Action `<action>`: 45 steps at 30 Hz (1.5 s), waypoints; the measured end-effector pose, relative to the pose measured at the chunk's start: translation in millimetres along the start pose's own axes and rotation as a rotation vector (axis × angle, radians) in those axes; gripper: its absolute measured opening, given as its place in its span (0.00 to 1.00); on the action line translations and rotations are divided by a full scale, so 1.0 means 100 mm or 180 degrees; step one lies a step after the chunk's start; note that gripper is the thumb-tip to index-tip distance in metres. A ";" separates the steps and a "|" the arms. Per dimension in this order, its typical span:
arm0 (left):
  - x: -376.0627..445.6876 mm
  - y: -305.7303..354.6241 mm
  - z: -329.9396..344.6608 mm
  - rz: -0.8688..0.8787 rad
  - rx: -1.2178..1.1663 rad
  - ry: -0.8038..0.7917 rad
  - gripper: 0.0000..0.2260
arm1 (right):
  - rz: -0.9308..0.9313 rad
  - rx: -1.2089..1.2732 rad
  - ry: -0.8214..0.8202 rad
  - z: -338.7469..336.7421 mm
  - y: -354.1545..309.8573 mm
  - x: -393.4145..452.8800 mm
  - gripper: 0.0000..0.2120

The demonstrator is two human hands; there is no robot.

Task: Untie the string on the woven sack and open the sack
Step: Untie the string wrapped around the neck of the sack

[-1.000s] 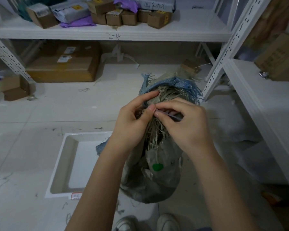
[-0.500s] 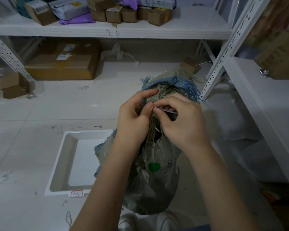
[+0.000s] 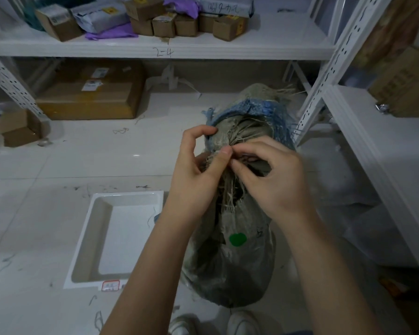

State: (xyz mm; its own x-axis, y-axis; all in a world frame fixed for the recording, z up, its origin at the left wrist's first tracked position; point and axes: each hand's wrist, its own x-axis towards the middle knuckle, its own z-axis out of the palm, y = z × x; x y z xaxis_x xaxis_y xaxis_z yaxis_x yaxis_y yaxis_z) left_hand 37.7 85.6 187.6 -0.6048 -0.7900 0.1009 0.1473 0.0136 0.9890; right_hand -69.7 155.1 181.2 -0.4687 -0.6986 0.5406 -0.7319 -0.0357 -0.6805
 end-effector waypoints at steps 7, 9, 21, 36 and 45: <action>0.02 -0.09 0.03 0.0850 0.1029 -0.0040 0.07 | 0.0051 0.0246 0.0213 -0.05 0.00 0.02 0.06; 0.01 -0.11 0.01 0.0973 0.1264 -0.0023 0.06 | -0.0001 0.0174 0.0156 -0.07 0.00 0.01 0.05; -0.01 -0.11 0.14 0.0982 0.1315 0.0569 0.03 | -0.0036 0.0225 0.0209 -0.10 -0.01 0.01 0.03; -0.03 -0.10 0.19 0.1196 0.1722 -0.0041 0.07 | 0.0012 0.0292 0.0140 -0.27 0.07 -0.01 0.05; -0.01 -0.15 0.21 0.1038 0.1877 0.0240 0.03 | 0.0010 -0.0027 0.0127 -0.19 0.05 0.00 0.04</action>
State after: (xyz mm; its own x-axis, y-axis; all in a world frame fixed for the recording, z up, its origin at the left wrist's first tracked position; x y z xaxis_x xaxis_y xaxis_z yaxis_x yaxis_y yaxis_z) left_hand 19.9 99.1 175.2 -0.5424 -0.7290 0.4175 -0.1516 0.5738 0.8049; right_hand -82.8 168.8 186.7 -0.4901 -0.6697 0.5579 -0.7344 -0.0274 -0.6782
